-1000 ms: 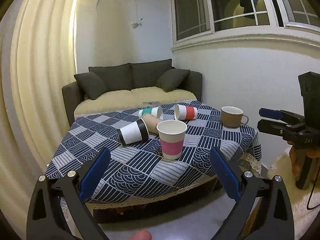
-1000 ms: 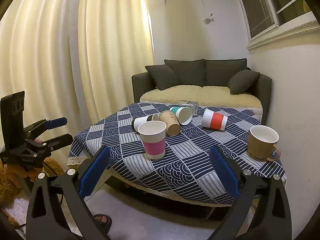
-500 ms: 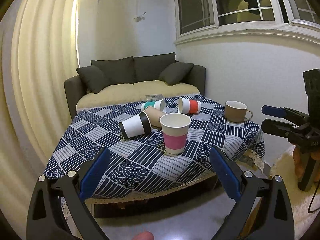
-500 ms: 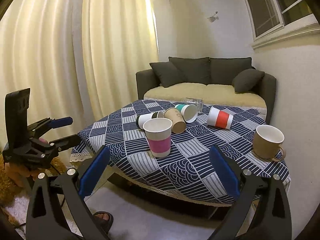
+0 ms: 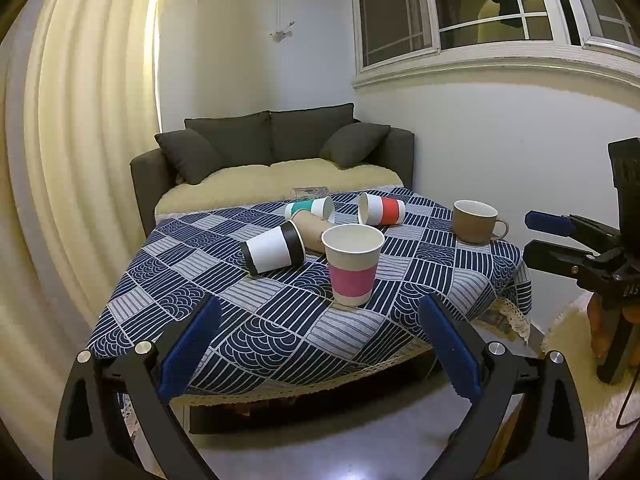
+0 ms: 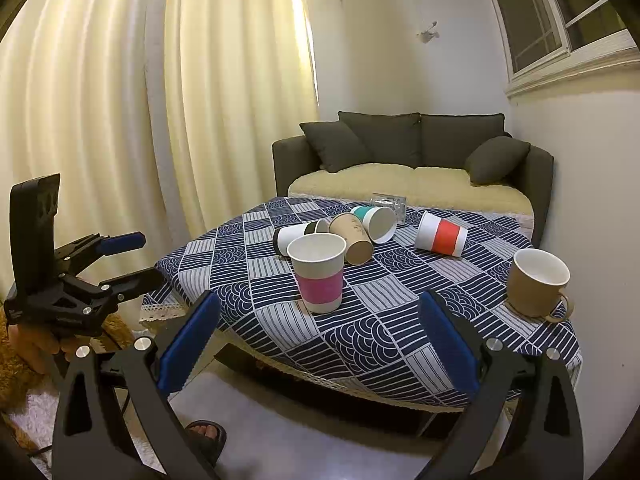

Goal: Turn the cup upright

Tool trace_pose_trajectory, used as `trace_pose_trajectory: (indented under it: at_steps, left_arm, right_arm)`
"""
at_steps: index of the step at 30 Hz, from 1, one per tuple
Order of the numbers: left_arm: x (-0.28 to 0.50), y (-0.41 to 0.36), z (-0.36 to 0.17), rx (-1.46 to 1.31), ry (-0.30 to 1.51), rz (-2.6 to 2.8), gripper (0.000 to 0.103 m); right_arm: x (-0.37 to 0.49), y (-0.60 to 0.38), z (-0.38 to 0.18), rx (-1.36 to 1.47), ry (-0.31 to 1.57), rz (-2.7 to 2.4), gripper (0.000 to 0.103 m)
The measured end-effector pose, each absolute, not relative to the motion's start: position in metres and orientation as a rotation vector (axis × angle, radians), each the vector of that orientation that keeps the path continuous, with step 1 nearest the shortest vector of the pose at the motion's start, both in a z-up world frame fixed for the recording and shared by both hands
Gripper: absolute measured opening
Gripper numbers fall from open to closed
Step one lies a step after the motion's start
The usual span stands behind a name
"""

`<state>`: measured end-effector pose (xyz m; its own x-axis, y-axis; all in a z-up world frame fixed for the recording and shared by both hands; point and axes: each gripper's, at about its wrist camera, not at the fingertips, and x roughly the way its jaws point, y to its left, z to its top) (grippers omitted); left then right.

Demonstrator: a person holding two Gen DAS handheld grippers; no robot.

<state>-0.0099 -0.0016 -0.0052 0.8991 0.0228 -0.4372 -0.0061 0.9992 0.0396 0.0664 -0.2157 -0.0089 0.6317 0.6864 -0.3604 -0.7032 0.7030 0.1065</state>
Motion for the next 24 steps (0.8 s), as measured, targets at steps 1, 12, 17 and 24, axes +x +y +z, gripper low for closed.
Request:
trace_pose_trajectory:
  at_steps: [1, 12, 17, 24]
  left_arm:
    - [-0.0097, -0.0019, -0.0053, 0.039, 0.454, 0.014, 0.097]
    - [-0.0096, -0.0017, -0.0064, 0.037, 0.459, 0.011, 0.097]
    - [-0.0093, -0.0025, -0.0064, 0.041, 0.459, 0.015, 0.097]
    - [-0.0094, -0.0028, -0.0071, 0.043, 0.465, 0.015, 0.097]
  right_arm:
    - [0.0664, -0.2161, -0.009, -0.045, 0.393, 0.796, 0.098]
    - [0.0665, -0.2184, -0.009, -0.042, 0.392, 0.795, 0.098]
    - [0.0672, -0.2184, -0.009, -0.043, 0.394, 0.794, 0.098]
    - [0.068, -0.2186, -0.0084, -0.045, 0.397, 0.792, 0.098]
